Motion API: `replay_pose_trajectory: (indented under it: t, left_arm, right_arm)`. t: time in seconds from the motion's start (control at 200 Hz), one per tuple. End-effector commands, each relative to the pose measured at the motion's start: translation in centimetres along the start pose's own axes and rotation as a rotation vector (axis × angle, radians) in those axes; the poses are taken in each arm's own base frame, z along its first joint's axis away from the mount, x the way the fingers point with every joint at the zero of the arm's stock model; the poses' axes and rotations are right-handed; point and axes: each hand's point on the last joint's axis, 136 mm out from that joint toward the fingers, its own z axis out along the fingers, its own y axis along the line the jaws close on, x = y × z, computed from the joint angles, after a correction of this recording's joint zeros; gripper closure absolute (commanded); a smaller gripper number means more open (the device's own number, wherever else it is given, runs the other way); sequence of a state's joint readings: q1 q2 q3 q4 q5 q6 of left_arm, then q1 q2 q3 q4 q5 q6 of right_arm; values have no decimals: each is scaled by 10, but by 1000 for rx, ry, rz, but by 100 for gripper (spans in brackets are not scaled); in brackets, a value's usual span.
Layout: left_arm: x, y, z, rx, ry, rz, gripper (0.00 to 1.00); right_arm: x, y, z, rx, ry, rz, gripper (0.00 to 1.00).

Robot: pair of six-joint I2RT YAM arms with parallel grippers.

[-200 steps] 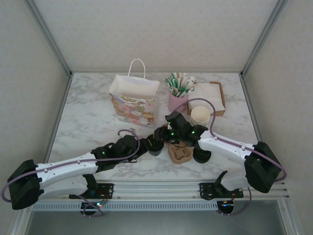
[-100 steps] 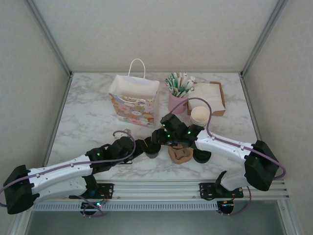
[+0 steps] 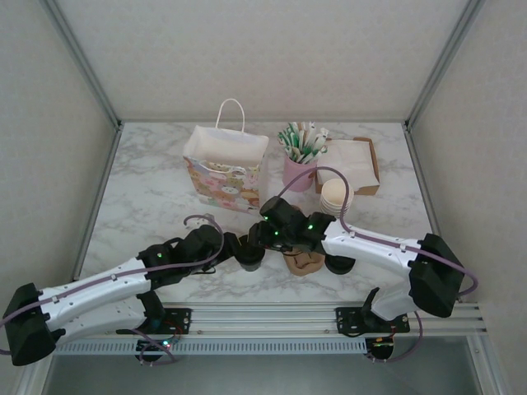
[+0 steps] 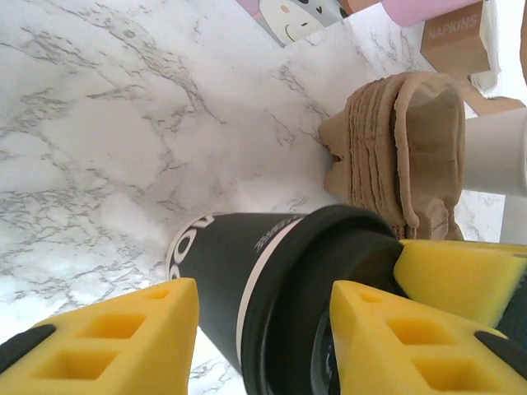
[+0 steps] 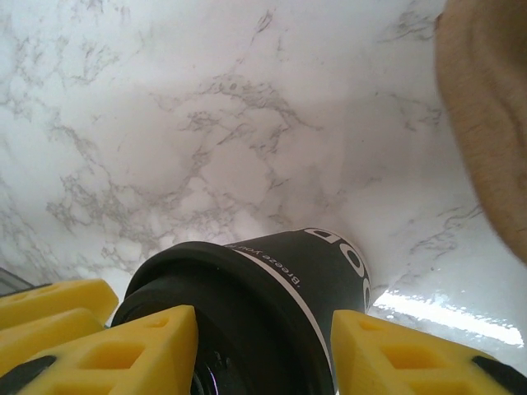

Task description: Pack the takeout coffee

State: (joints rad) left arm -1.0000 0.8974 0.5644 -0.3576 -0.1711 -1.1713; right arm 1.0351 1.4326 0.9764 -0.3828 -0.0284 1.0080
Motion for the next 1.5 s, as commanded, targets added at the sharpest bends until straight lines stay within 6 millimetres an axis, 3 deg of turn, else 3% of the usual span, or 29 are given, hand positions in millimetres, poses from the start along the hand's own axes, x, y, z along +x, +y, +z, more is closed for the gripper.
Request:
replay_pose_trajectory:
  t: [0.0,0.365,0.476,0.681,0.786,0.981,1.131,1.236,1.316,1.417,1.497]
  left_arm:
    - [-13,2,-11,-28,-43,16,54]
    - [-33,3,-34,-76,-112,65,53]
    - [-42,-3,-42,-89,-129,63,52]
    - [-70,-35,-75,-103,-177,85,49]
    - [-85,-58,-91,-79,-198,87,47]
    - [-115,-106,-116,67,-207,-14,15]
    - [-149,-116,-124,85,-285,-87,13]
    - [-163,-120,-111,113,-265,-158,17]
    - [-172,-120,-99,112,-248,-178,28]
    - [-179,-118,-86,79,-224,-168,45]
    - [-188,-109,-81,40,-223,-156,71]
  right_arm:
    - [34,-29,9,147,113,15,53]
    - [21,-18,-6,164,68,-40,47]
    - [14,-9,-16,148,52,-104,39]
    - [-3,7,-39,146,5,-225,23]
    - [-12,12,-55,161,-28,-285,21]
    - [-39,11,-99,208,-154,-406,19]
    - [-57,-4,-124,253,-217,-419,16]
    - [-66,-23,-133,301,-219,-382,16]
    - [-70,-34,-137,326,-219,-368,17]
    - [-72,-41,-141,332,-218,-369,18]
    - [-72,-46,-144,345,-221,-365,18]
